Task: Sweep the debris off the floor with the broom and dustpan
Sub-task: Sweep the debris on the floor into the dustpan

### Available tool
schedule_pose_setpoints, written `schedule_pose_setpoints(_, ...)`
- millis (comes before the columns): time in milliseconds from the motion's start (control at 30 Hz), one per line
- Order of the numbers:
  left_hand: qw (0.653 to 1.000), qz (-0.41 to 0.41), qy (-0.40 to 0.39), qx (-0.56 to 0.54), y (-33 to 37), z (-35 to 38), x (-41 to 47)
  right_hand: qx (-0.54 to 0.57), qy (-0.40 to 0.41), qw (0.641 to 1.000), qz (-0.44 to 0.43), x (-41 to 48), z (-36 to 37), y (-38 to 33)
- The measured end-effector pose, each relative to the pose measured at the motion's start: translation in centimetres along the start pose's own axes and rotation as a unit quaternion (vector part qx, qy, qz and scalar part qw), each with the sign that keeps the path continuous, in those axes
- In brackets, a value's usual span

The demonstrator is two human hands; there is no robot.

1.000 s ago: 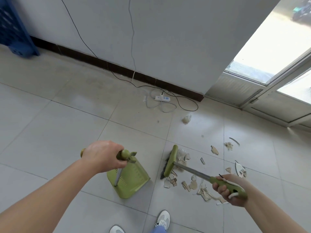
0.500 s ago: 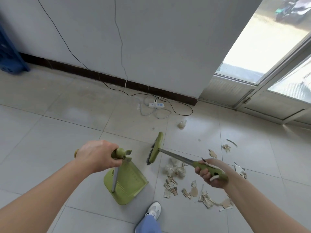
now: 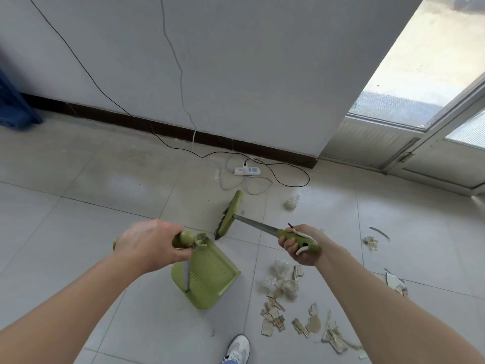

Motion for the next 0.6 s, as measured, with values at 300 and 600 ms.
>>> schedule_pose_setpoints(300,0.998,0.056,-0.002,0.019,3.9,-1.0,5.9,0.063,0.030,0.998,0.008,-2.8,-6.5,-2.3)
schedule_pose_setpoints(600,0.994,0.104,-0.024,0.015,8.1,-2.5,7.5,0.099,0.067,0.993,-0.010,-6.6,-10.7,-0.4)
Point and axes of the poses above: each hand's wrist, its own x-axis towards the middle knuckle, its own z-axis out of the palm, y = z × x, the point moved 6 cm from there along x, towards the middle knuckle, and after that the axes turned 2 degrees about z, right-handed, at the moved point
